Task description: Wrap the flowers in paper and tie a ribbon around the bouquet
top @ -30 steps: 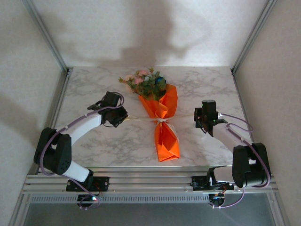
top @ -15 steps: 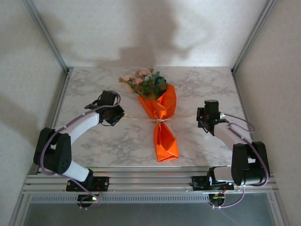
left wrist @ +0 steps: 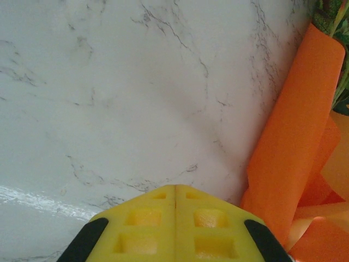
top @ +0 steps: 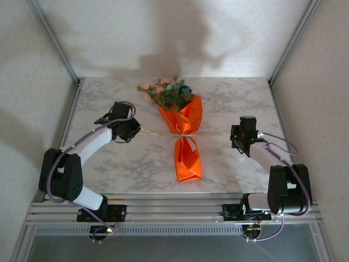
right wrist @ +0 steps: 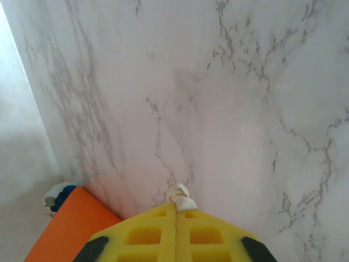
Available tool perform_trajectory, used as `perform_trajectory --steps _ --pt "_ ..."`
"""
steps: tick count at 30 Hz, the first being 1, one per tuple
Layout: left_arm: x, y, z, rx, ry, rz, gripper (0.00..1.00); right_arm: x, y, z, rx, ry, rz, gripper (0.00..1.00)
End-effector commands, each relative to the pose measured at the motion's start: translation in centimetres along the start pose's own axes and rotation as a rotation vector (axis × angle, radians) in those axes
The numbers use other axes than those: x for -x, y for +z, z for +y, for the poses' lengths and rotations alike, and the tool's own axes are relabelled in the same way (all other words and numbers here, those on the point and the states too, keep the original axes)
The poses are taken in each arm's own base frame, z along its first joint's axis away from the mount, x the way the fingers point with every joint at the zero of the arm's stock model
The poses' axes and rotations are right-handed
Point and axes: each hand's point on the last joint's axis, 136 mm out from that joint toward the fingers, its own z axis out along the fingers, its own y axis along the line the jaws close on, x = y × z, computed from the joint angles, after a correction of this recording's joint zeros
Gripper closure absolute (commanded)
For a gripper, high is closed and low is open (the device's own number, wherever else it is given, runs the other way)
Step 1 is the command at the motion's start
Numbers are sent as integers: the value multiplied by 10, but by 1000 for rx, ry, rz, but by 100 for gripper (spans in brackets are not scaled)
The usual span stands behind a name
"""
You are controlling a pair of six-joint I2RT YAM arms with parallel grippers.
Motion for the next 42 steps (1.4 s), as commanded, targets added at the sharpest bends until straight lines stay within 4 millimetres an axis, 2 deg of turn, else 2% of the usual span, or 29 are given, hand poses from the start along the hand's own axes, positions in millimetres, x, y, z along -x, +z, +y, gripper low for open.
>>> perform_trajectory --steps 1,21,42 --pt "19 -8 6 37 6 -63 100 18 3 -10 -25 -1 -61 100" --pt "29 -9 28 87 -8 -84 100 34 4 -25 -79 11 -96 100" --pt "42 -11 41 107 -21 -97 100 48 -1 -36 -110 -3 -124 100"
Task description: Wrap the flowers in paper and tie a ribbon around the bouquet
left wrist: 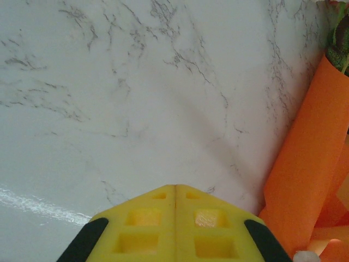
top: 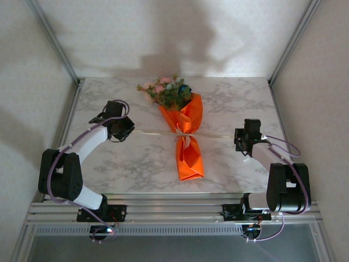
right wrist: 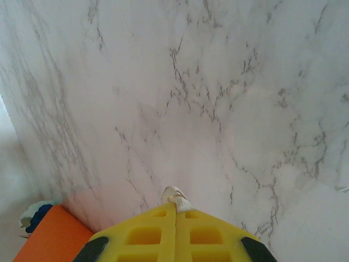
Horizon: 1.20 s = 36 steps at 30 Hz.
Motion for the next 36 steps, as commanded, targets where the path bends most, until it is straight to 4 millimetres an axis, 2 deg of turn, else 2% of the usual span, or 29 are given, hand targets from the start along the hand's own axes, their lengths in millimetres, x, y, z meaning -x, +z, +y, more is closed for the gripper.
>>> perform_trajectory --steps 1,19,27,31,32,34,36 --pt "17 -5 25 77 -15 -60 100 27 -3 -15 -44 1 -102 100" --pt "22 -6 30 80 -28 -57 100 36 -4 -14 -50 -2 -115 100" --pt "21 -4 30 75 -34 -50 100 36 -4 -13 -46 -2 -112 100" --pt "18 -3 29 60 -45 -38 100 29 -3 -4 -48 -33 -67 100" --pt "17 -3 28 52 -50 -32 100 28 -6 -3 -62 -45 -62 97" --pt "14 -5 25 40 -53 -26 100 29 -13 0 -74 -62 -66 81" --pt "12 -8 20 21 -48 -22 100 29 -23 4 -83 -69 -73 71"
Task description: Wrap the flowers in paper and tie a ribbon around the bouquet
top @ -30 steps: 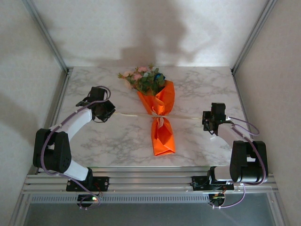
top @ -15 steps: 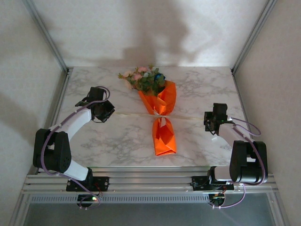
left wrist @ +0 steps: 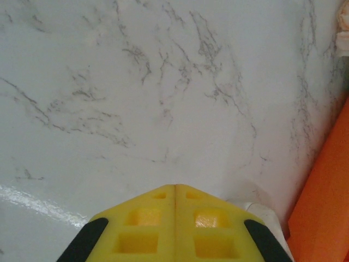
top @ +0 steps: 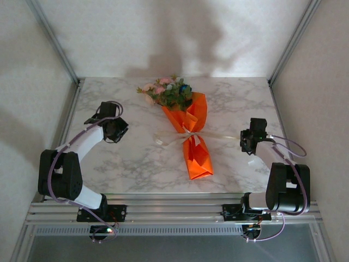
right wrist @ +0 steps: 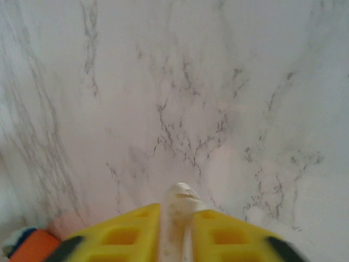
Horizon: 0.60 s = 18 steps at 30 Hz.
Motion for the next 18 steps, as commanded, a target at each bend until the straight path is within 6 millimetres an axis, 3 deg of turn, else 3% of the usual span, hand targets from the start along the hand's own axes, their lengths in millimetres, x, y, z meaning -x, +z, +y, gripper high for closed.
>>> perform_trajectory --steps 1,3,6,7,8,9,13,16,18 --pt "-6 -12 -10 -44 6 8 100 5 -22 10 -17 -46 -19 65" --pt "-7 -20 -18 -67 17 1 95 9 -37 23 -4 -86 -37 58" --pt "-3 -39 -37 -123 54 -25 59 13 -61 44 10 -181 -57 47" --pt "1 -48 -43 -141 64 -54 35 14 -69 52 13 -227 -61 42" --pt "5 -58 -50 -169 80 -85 2 16 -79 62 30 -282 -68 14" --pt "10 -67 -56 -194 93 -115 0 17 -87 72 59 -335 -78 2" --pt "33 -106 -68 -243 135 -282 0 19 -128 105 205 -544 -145 1" --pt "48 -128 -59 -215 157 -413 0 20 -146 102 204 -680 -175 1" --pt "64 -144 -38 -125 134 -552 0 25 -149 86 144 -740 -197 1"
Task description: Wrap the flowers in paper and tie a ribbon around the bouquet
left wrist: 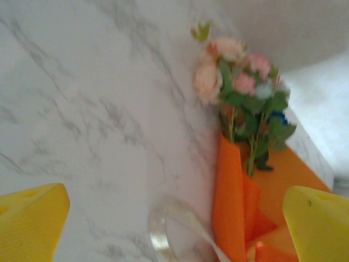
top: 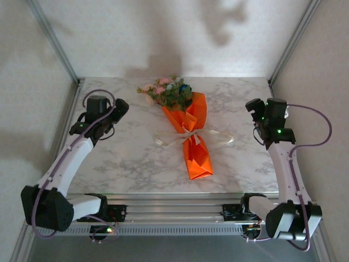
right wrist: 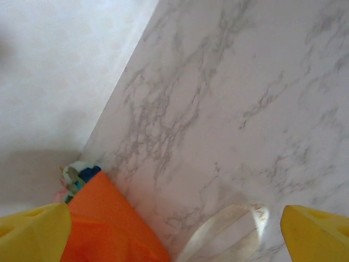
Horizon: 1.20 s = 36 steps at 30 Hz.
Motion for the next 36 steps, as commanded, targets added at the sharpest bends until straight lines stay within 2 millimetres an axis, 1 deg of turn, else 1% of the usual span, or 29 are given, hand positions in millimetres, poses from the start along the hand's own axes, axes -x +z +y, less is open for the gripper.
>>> perform_trajectory --steps 1,2,3,4,5,7,8,9,10,11,12,14,17,19,20,25,27,28,30,32,33,34,36 --pt "42 -29 36 201 59 -292 0 -5 -13 -35 -142 -207 0 1" --pt "51 -42 56 295 70 -396 0 -7 -13 -52 -199 -230 -17 1" --pt "57 -53 74 379 85 -480 0 -8 -13 -57 -189 -292 -36 1" --pt "61 -63 92 450 110 -553 0 -13 -7 -63 -163 -371 -61 1" --pt "62 -65 99 472 212 -593 0 -17 -1 -70 -143 -420 -106 1" --pt "52 -53 107 454 457 -613 0 -26 9 -86 -118 -486 -187 1" --pt "47 -51 120 468 484 -640 0 -30 13 -92 -105 -515 -221 1" --pt "43 -49 129 467 490 -649 0 -32 16 -94 -90 -531 -243 1" --pt "39 -42 136 442 507 -638 0 -41 23 -103 -92 -556 -234 1" --pt "32 -34 143 419 520 -621 0 -47 28 -107 -93 -573 -223 1" --pt "28 -29 148 408 525 -612 0 -51 33 -109 -88 -584 -212 1" --pt "19 -15 157 372 504 -588 0 -58 46 -104 -45 -618 -206 1" --pt "17 4 156 292 490 -583 0 -65 63 -96 19 -654 -224 1" --pt "19 18 159 257 461 -583 0 -70 77 -90 58 -672 -219 1" --pt "21 23 156 223 444 -584 0 -73 83 -86 74 -688 -216 1" --pt "43 44 144 133 401 -626 0 -72 103 -62 140 -786 -250 1" --pt "49 56 135 106 438 -615 0 -72 110 -53 167 -815 -260 1" --pt "52 62 131 97 465 -609 0 -74 116 -53 165 -817 -242 1" --pt "53 69 132 89 471 -593 0 -83 123 -50 205 -847 -233 1" --pt "46 66 124 36 506 -591 0 -91 125 -56 224 -852 -252 1" --pt "38 56 122 0 528 -618 0 -93 122 -57 241 -852 -283 1" --pt "31 39 122 -33 535 -688 0 -92 118 -59 247 -848 -310 1" --pt "18 7 132 -84 517 -799 0 -90 115 -66 218 -832 -323 1"
